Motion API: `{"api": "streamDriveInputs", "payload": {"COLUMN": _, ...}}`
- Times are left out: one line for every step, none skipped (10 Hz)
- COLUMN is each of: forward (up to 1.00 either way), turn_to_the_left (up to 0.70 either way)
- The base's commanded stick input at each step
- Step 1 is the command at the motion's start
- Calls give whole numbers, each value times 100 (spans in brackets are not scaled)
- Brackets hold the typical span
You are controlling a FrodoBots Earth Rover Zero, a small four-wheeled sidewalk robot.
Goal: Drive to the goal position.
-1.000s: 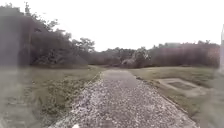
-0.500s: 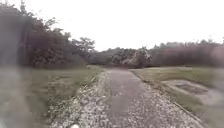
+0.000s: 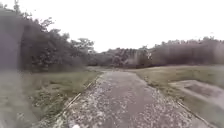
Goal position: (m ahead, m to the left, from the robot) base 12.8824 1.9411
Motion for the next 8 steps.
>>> {"api": "streamDriveInputs", "payload": {"forward": 100, "turn_to_the_left": 0}}
{"api": "streamDriveInputs", "payload": {"forward": 100, "turn_to_the_left": 0}}
{"api": "streamDriveInputs", "payload": {"forward": 100, "turn_to_the_left": 0}}
{"api": "streamDriveInputs", "payload": {"forward": 100, "turn_to_the_left": 0}}
{"api": "streamDriveInputs", "payload": {"forward": 100, "turn_to_the_left": 0}}
{"api": "streamDriveInputs", "payload": {"forward": 100, "turn_to_the_left": 0}}
{"api": "streamDriveInputs", "payload": {"forward": 100, "turn_to_the_left": 0}}
{"api": "streamDriveInputs", "payload": {"forward": 100, "turn_to_the_left": 0}}
